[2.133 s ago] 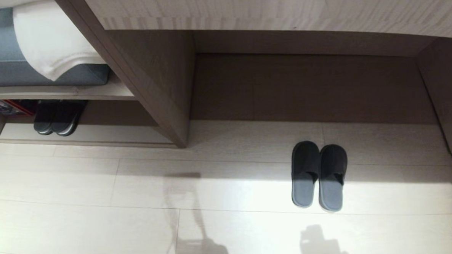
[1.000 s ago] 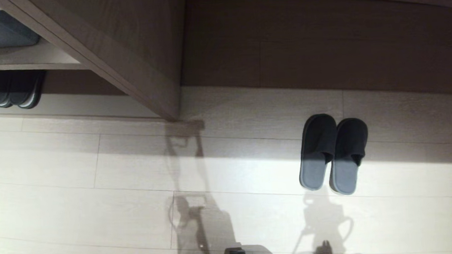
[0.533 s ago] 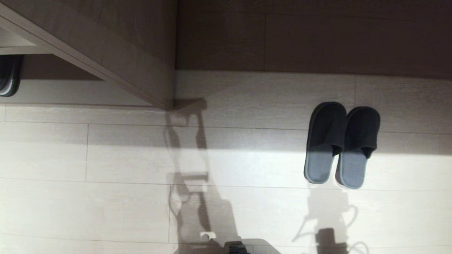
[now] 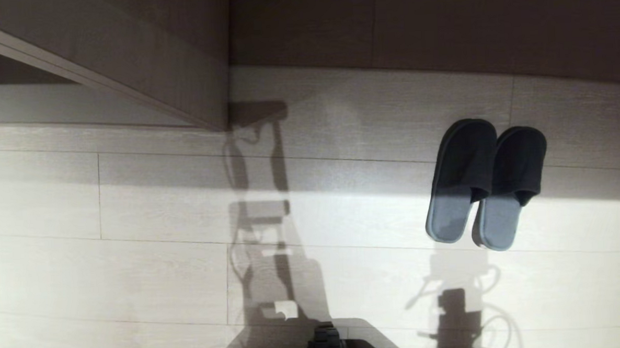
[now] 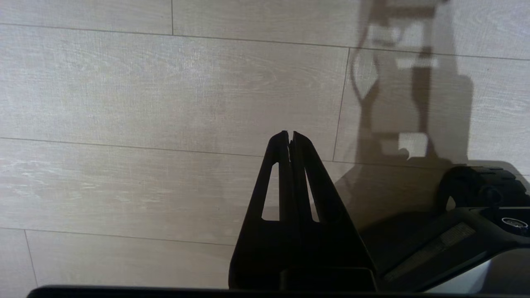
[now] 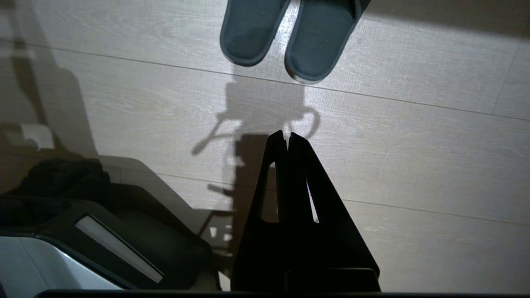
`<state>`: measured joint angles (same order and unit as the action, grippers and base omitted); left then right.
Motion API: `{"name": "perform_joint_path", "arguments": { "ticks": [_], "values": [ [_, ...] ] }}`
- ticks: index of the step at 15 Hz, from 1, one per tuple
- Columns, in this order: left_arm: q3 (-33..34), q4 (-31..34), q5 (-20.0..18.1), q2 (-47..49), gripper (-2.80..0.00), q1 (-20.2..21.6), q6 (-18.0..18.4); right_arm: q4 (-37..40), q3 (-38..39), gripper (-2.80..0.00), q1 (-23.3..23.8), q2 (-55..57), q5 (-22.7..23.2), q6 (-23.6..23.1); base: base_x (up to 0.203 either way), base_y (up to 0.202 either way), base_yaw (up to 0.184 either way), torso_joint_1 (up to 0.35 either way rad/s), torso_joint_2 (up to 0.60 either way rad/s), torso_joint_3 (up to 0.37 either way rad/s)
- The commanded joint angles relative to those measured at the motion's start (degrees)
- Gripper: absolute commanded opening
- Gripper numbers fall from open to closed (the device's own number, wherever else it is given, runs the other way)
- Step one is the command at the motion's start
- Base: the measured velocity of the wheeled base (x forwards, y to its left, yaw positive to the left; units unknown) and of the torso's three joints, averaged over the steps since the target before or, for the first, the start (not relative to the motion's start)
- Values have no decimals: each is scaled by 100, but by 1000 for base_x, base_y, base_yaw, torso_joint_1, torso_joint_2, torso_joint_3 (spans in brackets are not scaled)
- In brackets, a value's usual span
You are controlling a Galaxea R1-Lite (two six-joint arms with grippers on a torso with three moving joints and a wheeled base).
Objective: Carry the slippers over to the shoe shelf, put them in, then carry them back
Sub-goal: Pick up the slippers on the floor
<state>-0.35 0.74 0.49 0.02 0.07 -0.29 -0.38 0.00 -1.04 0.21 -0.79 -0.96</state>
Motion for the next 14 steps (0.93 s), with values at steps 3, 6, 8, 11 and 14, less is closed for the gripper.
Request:
{"name": "perform_joint_path", "arguments": {
  "ticks": [3, 6, 8, 11, 14],
  "values": [
    [0, 5, 3, -2, -280, 1, -6, 3, 0, -280, -2, -3, 0, -18, 0, 0, 0, 1, 4, -198],
    [0, 5, 3, -2, -280, 1, -6, 3, 0, -280, -2, -3, 0, -18, 0, 0, 0, 3, 3, -197],
    [0, 5, 3, -2, -280, 1, -6, 3, 0, -280, -2, -3, 0, -18, 0, 0, 0, 2, 0, -163],
    [0, -4, 3, -2, -280, 1, -6, 3, 0, -280, -2, -3, 9, -36, 0, 0, 0, -3, 1, -41],
    [32, -109, 3, -2, -280, -4, -21, -6, -8, -280, -2, -3, 0, -36, 0, 0, 0, 0, 0, 0]
  ]
}}
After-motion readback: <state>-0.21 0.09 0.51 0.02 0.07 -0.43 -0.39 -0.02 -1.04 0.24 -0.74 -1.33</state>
